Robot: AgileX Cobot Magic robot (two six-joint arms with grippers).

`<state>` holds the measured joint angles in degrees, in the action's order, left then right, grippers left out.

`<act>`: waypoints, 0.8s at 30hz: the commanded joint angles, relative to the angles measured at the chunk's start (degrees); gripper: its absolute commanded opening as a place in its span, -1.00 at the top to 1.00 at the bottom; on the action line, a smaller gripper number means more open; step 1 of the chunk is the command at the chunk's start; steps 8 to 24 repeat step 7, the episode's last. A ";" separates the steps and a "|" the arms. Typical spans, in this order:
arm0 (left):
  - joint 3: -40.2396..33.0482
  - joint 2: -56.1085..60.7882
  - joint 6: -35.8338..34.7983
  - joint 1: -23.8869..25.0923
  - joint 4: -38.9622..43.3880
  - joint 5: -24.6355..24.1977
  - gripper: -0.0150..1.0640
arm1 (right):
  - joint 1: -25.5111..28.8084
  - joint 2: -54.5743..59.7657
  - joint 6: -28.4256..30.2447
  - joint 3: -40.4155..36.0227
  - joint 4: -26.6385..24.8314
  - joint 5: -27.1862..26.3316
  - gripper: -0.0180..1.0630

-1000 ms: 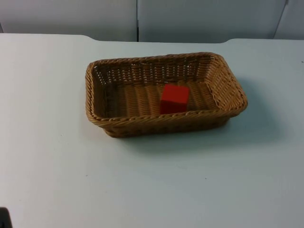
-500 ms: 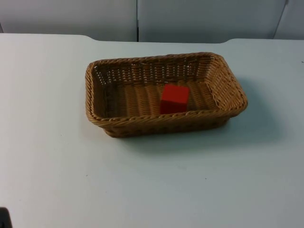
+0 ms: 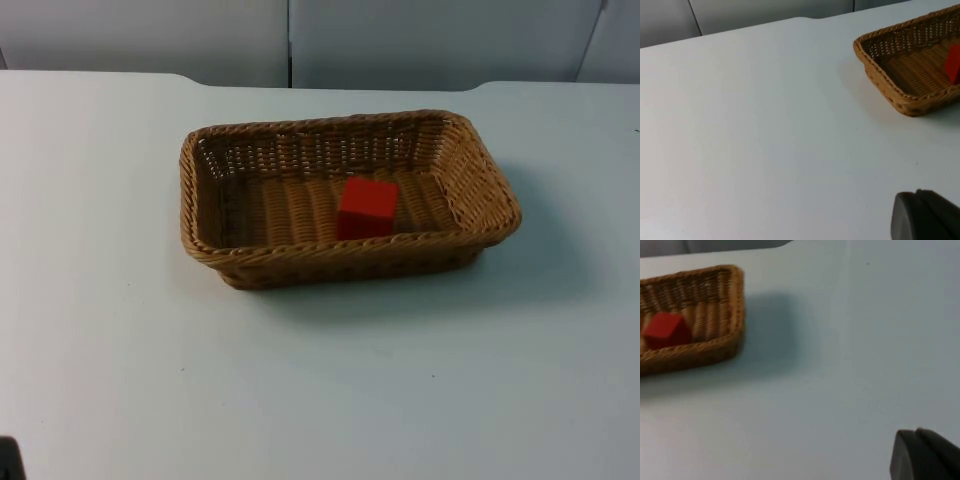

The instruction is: Pick up the basket with the left hand and place the cube into the basket with the right hand.

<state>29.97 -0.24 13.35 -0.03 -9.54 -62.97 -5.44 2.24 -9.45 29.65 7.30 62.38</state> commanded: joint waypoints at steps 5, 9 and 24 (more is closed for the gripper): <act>-0.31 0.24 -0.29 -0.37 -0.09 0.66 0.98 | 8.76 -2.24 0.41 0.38 0.06 0.61 0.97; -0.31 0.24 -0.12 -0.22 -0.39 0.66 0.98 | 8.56 -2.24 0.41 0.39 -0.05 -1.53 0.97; -0.31 0.24 -0.12 -0.22 -0.39 0.66 0.98 | 8.56 -2.24 0.41 0.39 -0.05 -1.53 0.97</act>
